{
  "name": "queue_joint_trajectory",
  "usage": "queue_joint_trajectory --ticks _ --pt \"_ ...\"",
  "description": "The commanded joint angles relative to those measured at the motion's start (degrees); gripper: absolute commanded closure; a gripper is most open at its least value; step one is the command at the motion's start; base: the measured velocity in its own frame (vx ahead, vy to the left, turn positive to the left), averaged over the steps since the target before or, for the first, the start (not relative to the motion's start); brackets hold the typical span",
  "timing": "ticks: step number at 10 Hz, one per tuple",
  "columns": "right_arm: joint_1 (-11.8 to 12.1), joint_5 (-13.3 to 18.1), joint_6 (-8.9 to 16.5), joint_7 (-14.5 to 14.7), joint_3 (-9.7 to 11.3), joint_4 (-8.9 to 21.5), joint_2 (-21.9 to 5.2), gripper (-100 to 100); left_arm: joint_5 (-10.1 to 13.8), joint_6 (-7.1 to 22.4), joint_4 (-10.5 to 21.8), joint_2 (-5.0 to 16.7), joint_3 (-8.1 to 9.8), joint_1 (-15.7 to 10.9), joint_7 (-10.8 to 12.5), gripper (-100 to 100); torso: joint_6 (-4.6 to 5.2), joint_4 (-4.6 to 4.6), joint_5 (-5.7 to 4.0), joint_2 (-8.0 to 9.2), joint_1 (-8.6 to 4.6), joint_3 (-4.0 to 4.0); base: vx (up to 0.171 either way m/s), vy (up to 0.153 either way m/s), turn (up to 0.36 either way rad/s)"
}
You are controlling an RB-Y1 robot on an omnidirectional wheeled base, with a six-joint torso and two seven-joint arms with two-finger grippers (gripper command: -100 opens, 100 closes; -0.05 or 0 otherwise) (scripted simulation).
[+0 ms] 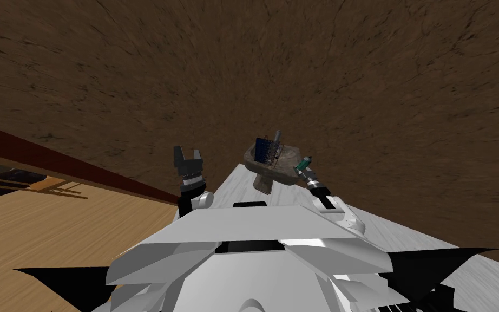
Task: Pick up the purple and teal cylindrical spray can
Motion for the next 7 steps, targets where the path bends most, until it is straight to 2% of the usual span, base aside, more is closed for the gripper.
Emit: queue_joint_trajectory --ticks 1,2,3,4,5,6,7 --pt "-2.2 -0.4 -0.1 0.2 0.4 1.7 -0.4 -100 0.0 0.0 0.0 0.0 0.00 0.0 0.0 0 0.00 0.00 0.00 0.00 0.00 0.00 -0.013 0.026 0.019" --pt "-4.2 -3.0 -0.4 1.6 3.2 3.9 -3.1 -100 0.0 0.0 0.0 0.0 0.00 0.0 0.0 0 -0.04 -0.01 0.00 -0.05 -0.02 -0.03 -0.022 0.038 -0.188" --pt "-6.3 -3.0 -0.4 1.6 3.2 5.9 -3.1 -100 0.0 0.0 0.0 0.0 0.00 0.0 0.0 0 0.00 -0.01 0.00 -0.05 0.02 -0.03 -0.031 0.042 -0.110" --pt "-6.8 -3.0 -0.4 1.6 3.2 6.2 -3.1 -100 0.0 0.0 0.0 0.0 0.00 0.0 0.0 0 -0.03 0.00 0.01 -0.03 0.04 -0.02 -0.020 0.022 0.010" --pt "-8.9 -5.6 -0.7 2.9 5.9 8.1 -5.8 -100 0.0 0.0 0.0 0.0 0.00 0.0 0.0 0 -0.04 -0.01 0.01 -0.05 0.00 -0.02 -0.037 0.041 -0.184" --pt "-10.9 -5.6 -0.7 2.9 5.9 10.2 -5.8 -100 0.0 0.0 0.0 0.0 0.00 0.0 0.0 0 0.00 0.00 0.01 0.00 0.04 -0.01 -0.036 0.042 -0.115" --pt "-12.8 -8.2 -1.1 4.3 8.4 12.2 -8.5 -100 0.0 0.0 0.0 0.0 0.00 0.0 0.0 0 -0.03 0.00 0.01 -0.01 0.04 0.00 -0.043 0.043 -0.174"
